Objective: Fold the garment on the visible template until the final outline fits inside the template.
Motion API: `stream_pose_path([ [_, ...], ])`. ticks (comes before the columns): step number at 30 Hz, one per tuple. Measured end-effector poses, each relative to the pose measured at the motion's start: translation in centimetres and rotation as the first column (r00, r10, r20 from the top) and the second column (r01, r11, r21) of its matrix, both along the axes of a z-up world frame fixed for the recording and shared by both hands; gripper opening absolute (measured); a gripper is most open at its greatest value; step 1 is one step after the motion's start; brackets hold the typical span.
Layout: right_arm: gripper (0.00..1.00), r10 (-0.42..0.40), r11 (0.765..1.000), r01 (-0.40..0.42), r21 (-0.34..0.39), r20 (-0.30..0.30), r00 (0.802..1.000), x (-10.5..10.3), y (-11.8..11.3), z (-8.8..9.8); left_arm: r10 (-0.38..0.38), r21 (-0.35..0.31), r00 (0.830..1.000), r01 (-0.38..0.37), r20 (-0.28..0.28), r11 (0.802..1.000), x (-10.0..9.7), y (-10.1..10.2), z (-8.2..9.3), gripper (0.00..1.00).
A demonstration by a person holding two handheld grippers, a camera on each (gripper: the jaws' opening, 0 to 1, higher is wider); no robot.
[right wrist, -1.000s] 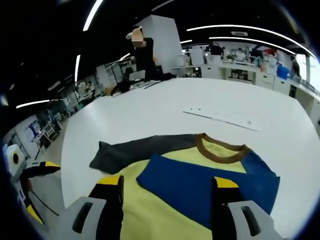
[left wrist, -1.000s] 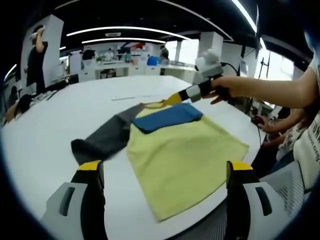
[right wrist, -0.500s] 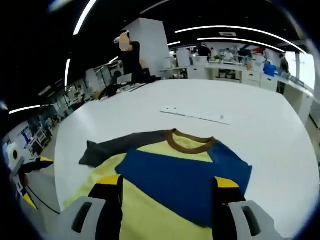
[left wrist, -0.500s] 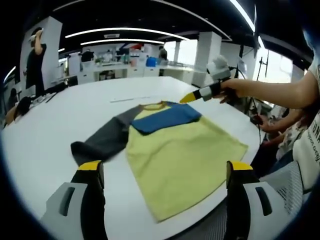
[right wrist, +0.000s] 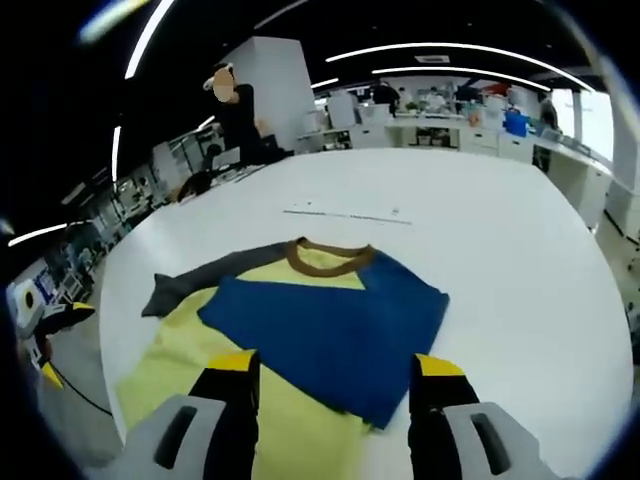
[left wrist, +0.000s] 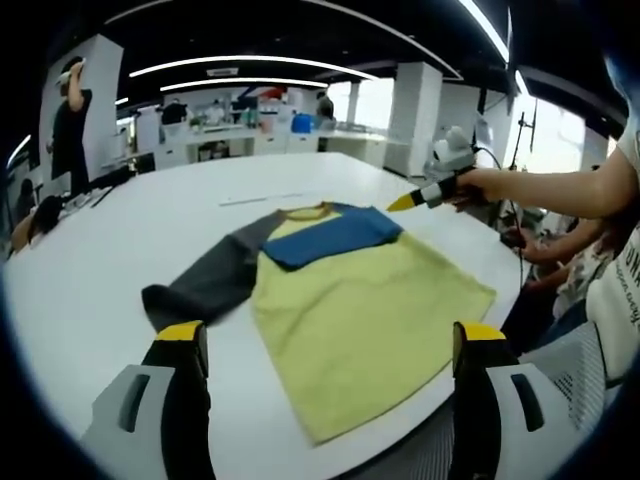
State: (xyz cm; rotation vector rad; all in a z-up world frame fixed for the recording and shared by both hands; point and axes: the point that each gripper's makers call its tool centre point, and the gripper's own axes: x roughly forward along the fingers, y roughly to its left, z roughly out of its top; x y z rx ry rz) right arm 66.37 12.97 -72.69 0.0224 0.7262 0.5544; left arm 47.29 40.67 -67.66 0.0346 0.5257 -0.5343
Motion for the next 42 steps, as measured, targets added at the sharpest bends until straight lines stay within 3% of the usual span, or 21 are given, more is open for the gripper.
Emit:
stream_pose_path([
  [18,0.31,-0.005,0.999,0.003,-0.049,-0.038,0.999,-1.5,-3.6,-2.9,0.005,0.004,1.000,-0.005,-0.004,1.000,-0.2,0.0,0.0,0.99],
  [26,0.17,-0.001,0.997,-0.003,-0.081,-0.047,0.999,-2.0,-3.6,-4.4,0.005,0.004,1.000,-0.005,-0.006,1.000,-0.2,0.0,0.0,0.99],
  [36,0.12,-0.030,0.996,0.026,-0.081,-0.047,0.998,-1.8,-3.4,-5.4,0.014,0.010,1.000,-0.014,-0.006,1.000,-0.2,0.6,0.0,0.99],
  [42,0.07,-0.075,0.996,0.073,-0.043,-0.060,0.995,-1.8,-3.2,-5.8,0.016,0.005,1.000,-0.016,-0.008,1.000,-0.3,0.5,-0.1,0.99],
])
